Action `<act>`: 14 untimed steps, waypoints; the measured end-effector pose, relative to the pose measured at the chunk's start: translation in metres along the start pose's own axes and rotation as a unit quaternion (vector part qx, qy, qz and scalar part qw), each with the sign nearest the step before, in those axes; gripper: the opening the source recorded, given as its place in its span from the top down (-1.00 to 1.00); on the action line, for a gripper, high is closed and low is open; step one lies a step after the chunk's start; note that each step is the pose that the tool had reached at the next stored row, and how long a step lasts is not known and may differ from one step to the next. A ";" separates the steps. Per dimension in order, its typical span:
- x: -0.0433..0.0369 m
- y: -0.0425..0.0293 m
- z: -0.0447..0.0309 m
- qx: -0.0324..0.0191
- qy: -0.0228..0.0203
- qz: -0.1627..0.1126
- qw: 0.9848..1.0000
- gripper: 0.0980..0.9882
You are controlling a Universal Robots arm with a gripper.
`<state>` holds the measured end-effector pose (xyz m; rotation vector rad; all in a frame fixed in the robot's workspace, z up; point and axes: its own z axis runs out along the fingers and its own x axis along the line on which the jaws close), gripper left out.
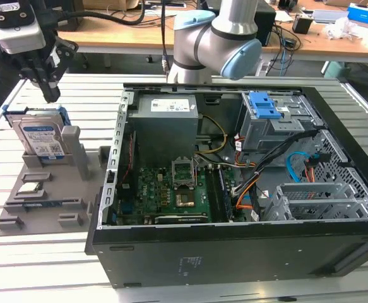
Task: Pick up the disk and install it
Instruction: 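Reach for the disk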
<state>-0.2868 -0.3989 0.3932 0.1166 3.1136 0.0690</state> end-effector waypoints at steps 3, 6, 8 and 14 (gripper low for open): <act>0.0107 -0.0008 -0.0004 0.000 0.000 0.000 1.000 0.98; 0.0186 -0.0014 -0.0005 0.000 0.000 0.000 1.000 0.98; 0.0248 -0.0019 -0.0007 0.000 0.000 0.000 1.000 0.98; 0.0425 -0.0031 -0.0012 0.000 0.000 0.000 1.000 0.98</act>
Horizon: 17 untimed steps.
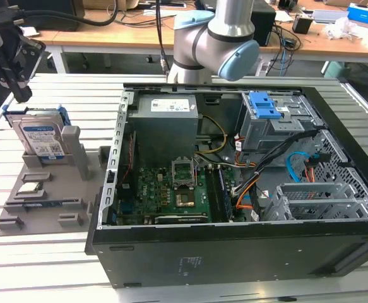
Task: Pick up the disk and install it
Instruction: 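Reach for the disk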
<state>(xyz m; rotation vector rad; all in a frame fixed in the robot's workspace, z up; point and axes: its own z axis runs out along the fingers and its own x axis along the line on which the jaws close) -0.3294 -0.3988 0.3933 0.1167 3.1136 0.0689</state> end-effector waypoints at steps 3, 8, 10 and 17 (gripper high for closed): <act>0.0071 -0.0005 -0.0002 0.000 0.000 0.000 1.000 0.98; 0.0161 -0.0012 -0.0004 0.000 0.000 0.000 1.000 0.98; 0.0203 -0.0015 -0.0005 0.000 0.000 0.000 1.000 0.98; 0.0333 -0.0025 -0.0009 0.000 0.000 0.000 1.000 0.98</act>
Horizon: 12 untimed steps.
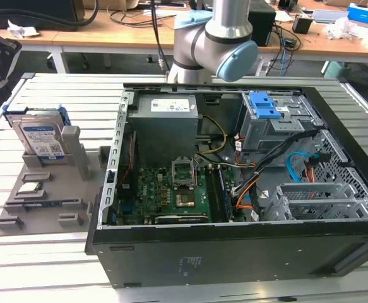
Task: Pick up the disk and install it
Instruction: 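Reach for the disk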
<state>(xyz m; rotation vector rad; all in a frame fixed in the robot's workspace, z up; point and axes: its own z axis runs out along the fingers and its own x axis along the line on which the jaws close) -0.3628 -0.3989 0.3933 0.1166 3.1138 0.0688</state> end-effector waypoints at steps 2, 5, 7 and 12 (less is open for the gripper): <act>0.0035 -0.0003 0.0000 0.000 0.000 0.000 1.000 0.98; 0.0107 -0.0008 -0.0003 0.000 0.000 0.000 1.000 0.98; 0.0170 -0.0012 -0.0004 0.000 0.000 0.000 1.000 0.98; 0.0249 -0.0017 -0.0006 0.000 0.000 0.000 1.000 0.98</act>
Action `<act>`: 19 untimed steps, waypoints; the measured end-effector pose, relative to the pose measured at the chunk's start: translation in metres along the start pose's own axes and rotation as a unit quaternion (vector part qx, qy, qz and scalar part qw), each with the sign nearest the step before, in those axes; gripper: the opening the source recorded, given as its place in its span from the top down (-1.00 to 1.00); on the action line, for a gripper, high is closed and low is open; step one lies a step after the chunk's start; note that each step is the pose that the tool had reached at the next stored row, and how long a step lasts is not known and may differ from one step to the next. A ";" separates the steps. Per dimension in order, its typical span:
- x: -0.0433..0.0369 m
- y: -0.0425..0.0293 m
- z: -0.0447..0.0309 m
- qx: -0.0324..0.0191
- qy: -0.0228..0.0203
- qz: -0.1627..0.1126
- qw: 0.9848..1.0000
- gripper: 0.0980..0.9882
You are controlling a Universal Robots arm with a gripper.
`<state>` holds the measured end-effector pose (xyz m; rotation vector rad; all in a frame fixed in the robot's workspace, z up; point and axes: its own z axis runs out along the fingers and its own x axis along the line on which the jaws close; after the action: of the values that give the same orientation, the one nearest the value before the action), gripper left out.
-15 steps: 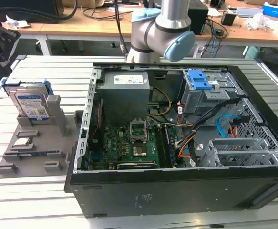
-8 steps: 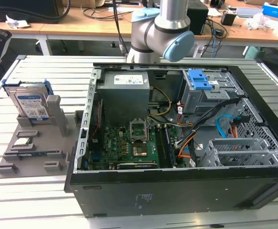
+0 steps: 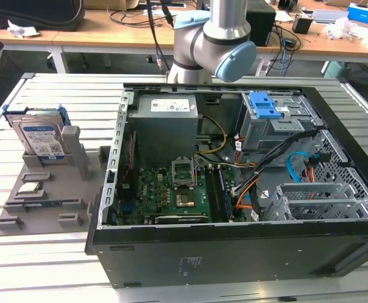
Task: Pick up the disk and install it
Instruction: 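Reach for the disk, then pick up the disk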
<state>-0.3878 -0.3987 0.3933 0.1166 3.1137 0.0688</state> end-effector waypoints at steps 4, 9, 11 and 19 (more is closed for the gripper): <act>0.0019 0.0000 0.0000 0.000 0.000 0.000 1.000 0.98; 0.0021 0.0001 -0.0001 0.000 0.000 0.000 1.000 0.98; 0.0021 0.0001 0.0000 0.000 0.000 0.000 1.000 0.98; 0.0021 0.0001 0.0000 -0.001 0.003 -0.059 0.998 0.98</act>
<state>-0.3899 -0.3985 0.3933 -0.0684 3.1177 0.0711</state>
